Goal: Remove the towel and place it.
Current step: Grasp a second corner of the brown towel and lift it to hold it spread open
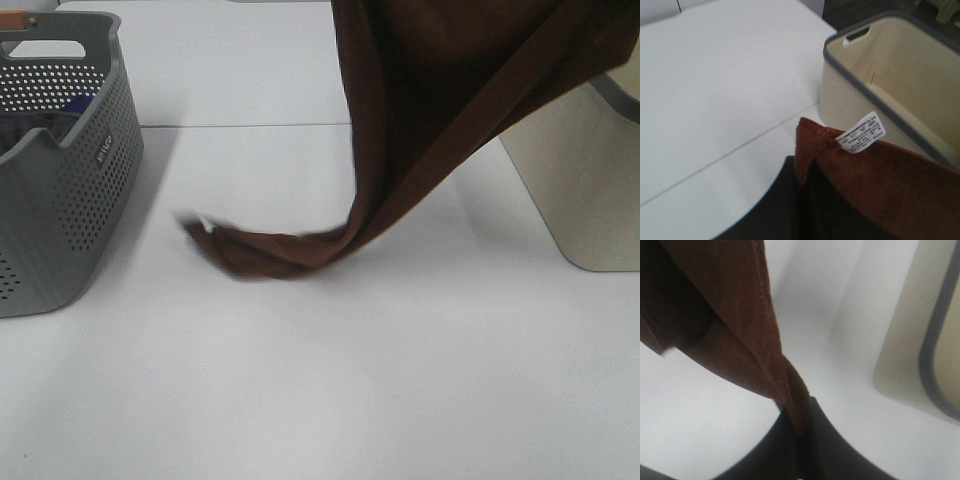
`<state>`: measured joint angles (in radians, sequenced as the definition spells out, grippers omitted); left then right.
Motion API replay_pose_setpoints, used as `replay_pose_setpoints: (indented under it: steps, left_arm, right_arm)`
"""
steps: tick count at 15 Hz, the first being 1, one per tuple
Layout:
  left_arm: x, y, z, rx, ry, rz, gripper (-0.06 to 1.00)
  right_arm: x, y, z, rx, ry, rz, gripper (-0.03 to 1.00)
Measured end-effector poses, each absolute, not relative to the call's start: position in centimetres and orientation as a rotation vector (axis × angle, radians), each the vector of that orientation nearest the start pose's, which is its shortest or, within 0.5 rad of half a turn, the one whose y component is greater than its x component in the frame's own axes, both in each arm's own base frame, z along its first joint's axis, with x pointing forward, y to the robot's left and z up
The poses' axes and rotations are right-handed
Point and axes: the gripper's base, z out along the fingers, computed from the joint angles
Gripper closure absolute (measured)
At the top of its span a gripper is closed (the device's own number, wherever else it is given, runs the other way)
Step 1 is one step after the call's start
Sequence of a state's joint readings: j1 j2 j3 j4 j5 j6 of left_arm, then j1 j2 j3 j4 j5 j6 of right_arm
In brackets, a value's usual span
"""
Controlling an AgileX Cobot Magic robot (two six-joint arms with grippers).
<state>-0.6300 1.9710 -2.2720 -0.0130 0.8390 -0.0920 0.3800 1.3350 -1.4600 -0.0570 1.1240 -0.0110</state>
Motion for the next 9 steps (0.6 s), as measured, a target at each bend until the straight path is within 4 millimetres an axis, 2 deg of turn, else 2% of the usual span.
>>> replay_pose_setpoints:
  steps: [1,2,3,4,6,9]
  left_arm:
    - [35.3,-25.7,46.9,0.531,1.909,-0.471,0.94]
    - [33.5,-23.9,50.7,0.511,1.799,-0.433,0.94]
    - [32.2,-22.7,52.7,0.498,1.742,-0.393,0.94]
    - [31.5,-21.8,53.7,0.491,1.720,-0.347,0.94]
    - [31.3,-21.0,53.5,0.495,1.764,-0.257,0.94]
    - [33.5,-21.5,50.0,0.530,1.935,-0.097,0.94]
  right_arm:
    - [24.9,9.4,43.9,-0.467,2.337,0.098,0.97]
    - [24.6,9.2,45.7,-0.452,2.276,0.101,0.97]
    - [24.3,9.0,47.4,-0.439,2.218,0.104,0.97]
    - [24.0,8.9,48.8,-0.428,2.167,0.111,0.97]
    - [23.8,8.9,49.8,-0.420,2.120,0.125,0.97]
    - [25.1,9.6,49.0,-0.433,2.139,0.128,0.97]
